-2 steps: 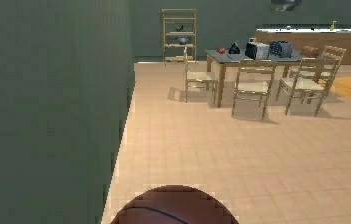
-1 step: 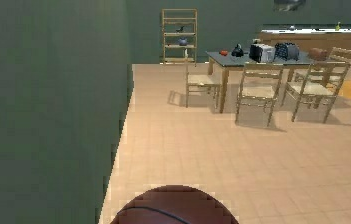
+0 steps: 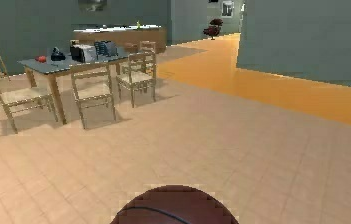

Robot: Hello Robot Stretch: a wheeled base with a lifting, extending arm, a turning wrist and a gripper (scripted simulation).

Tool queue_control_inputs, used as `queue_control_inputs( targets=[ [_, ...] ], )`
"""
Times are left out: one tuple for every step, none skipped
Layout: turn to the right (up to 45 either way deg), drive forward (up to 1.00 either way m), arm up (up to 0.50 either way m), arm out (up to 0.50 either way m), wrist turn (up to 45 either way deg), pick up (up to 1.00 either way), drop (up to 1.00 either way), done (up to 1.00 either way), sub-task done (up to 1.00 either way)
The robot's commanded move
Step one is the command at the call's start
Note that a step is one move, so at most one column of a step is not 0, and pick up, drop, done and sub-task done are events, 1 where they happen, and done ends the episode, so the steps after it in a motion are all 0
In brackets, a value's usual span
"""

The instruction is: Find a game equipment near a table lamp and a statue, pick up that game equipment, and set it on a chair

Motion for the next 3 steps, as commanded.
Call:
queue_control_inputs(
  targets=[
    [39.0, 0.0, 0.0, 0.0, 0.0, 0.0, 0.0, 0.0, 0.0],
    [0.0, 0.05, 0.0, 0.0, 0.0, 0.0, 0.0, 0.0, 0.0],
    [-45.0, 0.0, 0.0, 0.0, 0.0, 0.0, 0.0, 0.0, 0.0]
  ],
)
